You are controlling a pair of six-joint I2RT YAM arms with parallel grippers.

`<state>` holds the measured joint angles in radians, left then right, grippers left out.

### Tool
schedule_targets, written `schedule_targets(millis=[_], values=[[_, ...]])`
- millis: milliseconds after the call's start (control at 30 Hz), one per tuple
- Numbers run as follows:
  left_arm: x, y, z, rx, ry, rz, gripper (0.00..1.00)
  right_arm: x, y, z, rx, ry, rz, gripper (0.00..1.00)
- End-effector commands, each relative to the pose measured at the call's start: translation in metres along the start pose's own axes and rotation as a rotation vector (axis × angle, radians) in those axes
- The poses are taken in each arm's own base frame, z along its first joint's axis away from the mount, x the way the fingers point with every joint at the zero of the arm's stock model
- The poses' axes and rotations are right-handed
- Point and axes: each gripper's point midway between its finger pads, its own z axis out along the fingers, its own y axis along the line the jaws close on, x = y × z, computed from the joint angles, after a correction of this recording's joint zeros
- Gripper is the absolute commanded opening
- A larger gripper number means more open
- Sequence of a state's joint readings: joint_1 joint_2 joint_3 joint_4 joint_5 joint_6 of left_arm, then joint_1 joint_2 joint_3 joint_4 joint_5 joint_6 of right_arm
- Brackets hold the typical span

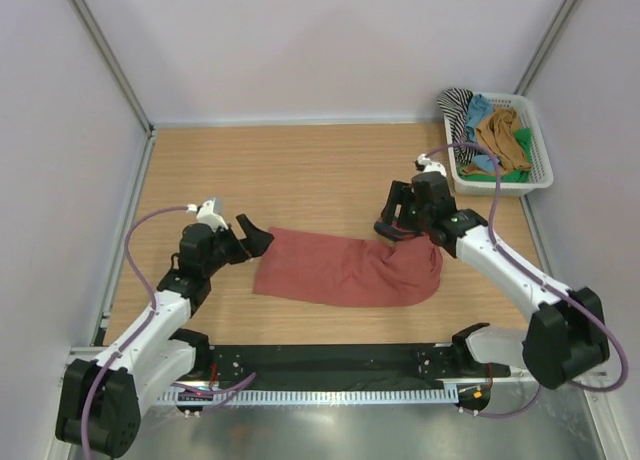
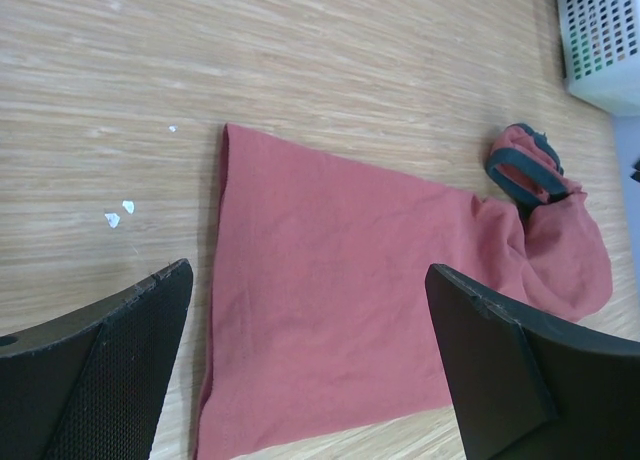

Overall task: Fold and stack the tank tops
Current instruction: Flatten the tank top out

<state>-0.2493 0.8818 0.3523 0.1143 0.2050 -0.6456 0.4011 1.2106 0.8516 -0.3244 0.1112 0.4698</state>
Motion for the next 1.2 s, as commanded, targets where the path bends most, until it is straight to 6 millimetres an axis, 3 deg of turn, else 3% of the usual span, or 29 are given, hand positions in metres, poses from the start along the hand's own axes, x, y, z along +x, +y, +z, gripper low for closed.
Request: schedule_targets(millis=[0, 267, 367, 400, 467, 500, 633, 667, 733, 767, 867, 900, 967, 1000, 1067, 1167], values=[[-0.005, -0.009, 0.004, 0.033, -0.002, 0.024, 1.0, -0.004, -0.01, 0.022, 0.103, 0.031, -0.079, 0.79], [-0.005, -0.01, 0.006, 0.035, 0.004, 0.028, 1.0, 0.011, -0.017, 0.061, 0.289, 0.116, -0.25, 0.79], [-0.004, -0.01, 0.006, 0.033, 0.004, 0.027, 1.0, 0.015, -0.017, 0.074, 0.314, 0.146, -0.289, 0.49], [-0.004, -0.009, 0.006, 0.032, 0.007, 0.029, 1.0, 0.015, -0.018, 0.075, 0.331, 0.144, -0.293, 0.24], [-0.004, -0.009, 0.006, 0.03, 0.004, 0.03, 1.0, 0.008, -0.01, 0.071, 0.313, 0.125, -0.291, 0.06], [-0.004, -0.009, 0.006, 0.03, 0.004, 0.03, 1.0, 0.003, -0.001, 0.067, 0.289, 0.105, -0.289, 0.01], [-0.003, -0.01, 0.007, 0.031, 0.004, 0.034, 1.0, -0.038, 0.044, 0.026, 0.088, -0.002, -0.244, 0.01], [-0.004, -0.011, 0.007, 0.033, 0.004, 0.035, 1.0, -0.062, 0.059, 0.0, 0.021, -0.073, -0.224, 0.01], [-0.003, -0.014, 0.007, 0.04, 0.006, 0.043, 1.0, -0.083, 0.074, -0.028, -0.061, -0.133, -0.222, 0.01], [-0.004, -0.015, 0.007, 0.043, 0.004, 0.046, 1.0, -0.105, 0.084, -0.055, -0.106, -0.203, -0.201, 0.01], [-0.004, -0.025, 0.008, 0.06, 0.0, 0.072, 1.0, -0.134, 0.09, -0.099, -0.146, -0.297, -0.171, 0.01], [-0.004, -0.026, 0.008, 0.062, 0.0, 0.077, 1.0, -0.132, 0.086, -0.103, -0.134, -0.285, -0.172, 0.06], [-0.004, -0.028, 0.01, 0.061, 0.003, 0.088, 1.0, -0.129, 0.085, -0.104, -0.129, -0.266, -0.189, 0.32], [-0.003, -0.029, 0.011, 0.064, 0.009, 0.089, 1.0, -0.12, 0.083, -0.094, -0.118, -0.224, -0.209, 0.55], [-0.002, -0.028, 0.012, 0.063, 0.016, 0.09, 1.0, -0.101, 0.075, -0.076, -0.077, -0.15, -0.242, 0.66], [-0.001, -0.028, 0.012, 0.058, 0.016, 0.094, 1.0, -0.068, 0.054, -0.04, 0.023, -0.025, -0.287, 0.72]])
